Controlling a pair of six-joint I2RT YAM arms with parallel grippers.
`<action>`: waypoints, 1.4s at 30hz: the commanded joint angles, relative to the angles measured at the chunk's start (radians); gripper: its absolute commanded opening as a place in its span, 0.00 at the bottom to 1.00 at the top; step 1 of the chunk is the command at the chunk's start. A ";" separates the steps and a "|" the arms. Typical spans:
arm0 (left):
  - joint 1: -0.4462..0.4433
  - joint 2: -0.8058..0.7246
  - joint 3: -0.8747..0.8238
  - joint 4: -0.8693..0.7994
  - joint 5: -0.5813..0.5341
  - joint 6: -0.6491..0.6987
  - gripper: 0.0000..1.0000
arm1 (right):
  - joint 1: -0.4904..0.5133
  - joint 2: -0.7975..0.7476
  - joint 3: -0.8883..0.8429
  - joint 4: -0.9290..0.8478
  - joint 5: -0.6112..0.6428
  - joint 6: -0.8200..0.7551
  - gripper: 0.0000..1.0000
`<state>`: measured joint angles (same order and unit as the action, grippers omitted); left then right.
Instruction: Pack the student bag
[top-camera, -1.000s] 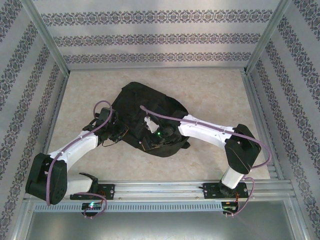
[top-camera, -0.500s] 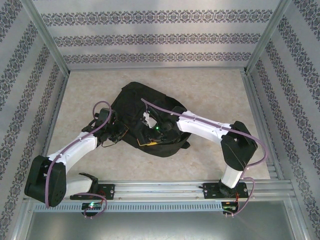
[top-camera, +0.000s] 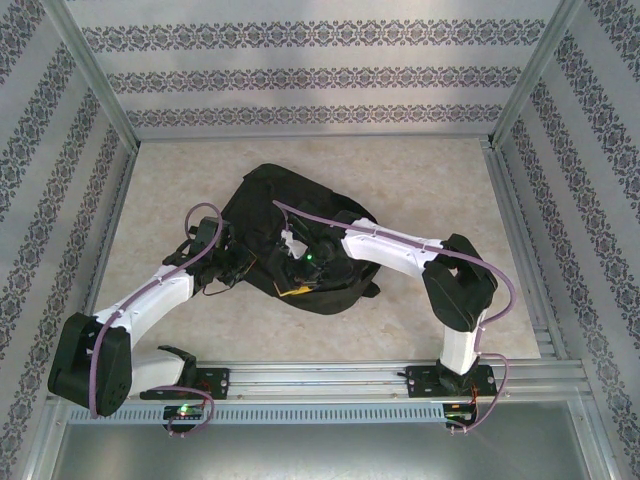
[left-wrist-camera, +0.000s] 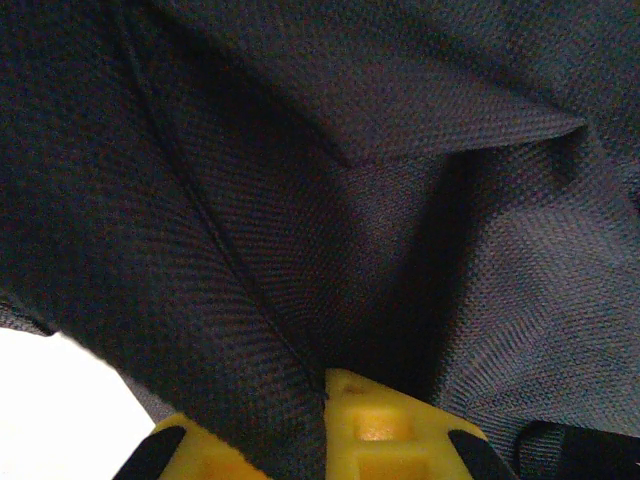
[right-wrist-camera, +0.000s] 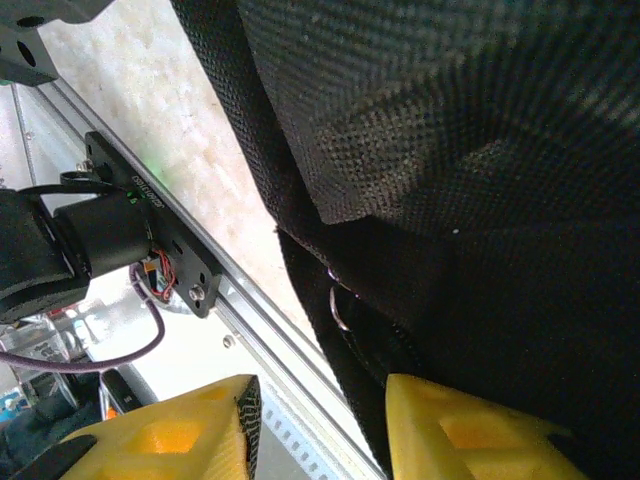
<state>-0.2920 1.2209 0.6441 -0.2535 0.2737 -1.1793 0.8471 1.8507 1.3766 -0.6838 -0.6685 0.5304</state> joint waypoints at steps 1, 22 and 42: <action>0.017 -0.022 -0.014 0.023 -0.009 0.011 0.00 | 0.022 0.022 0.004 -0.078 0.015 -0.036 0.39; 0.018 -0.020 -0.021 0.030 -0.008 0.012 0.00 | 0.056 0.006 0.086 -0.118 0.143 -0.062 0.00; 0.019 -0.011 -0.007 0.009 -0.022 0.040 0.00 | 0.014 -0.184 -0.071 -0.107 0.055 -0.097 0.01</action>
<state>-0.2859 1.2129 0.6338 -0.2424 0.2810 -1.1751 0.8684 1.6691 1.3014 -0.7750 -0.6067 0.4629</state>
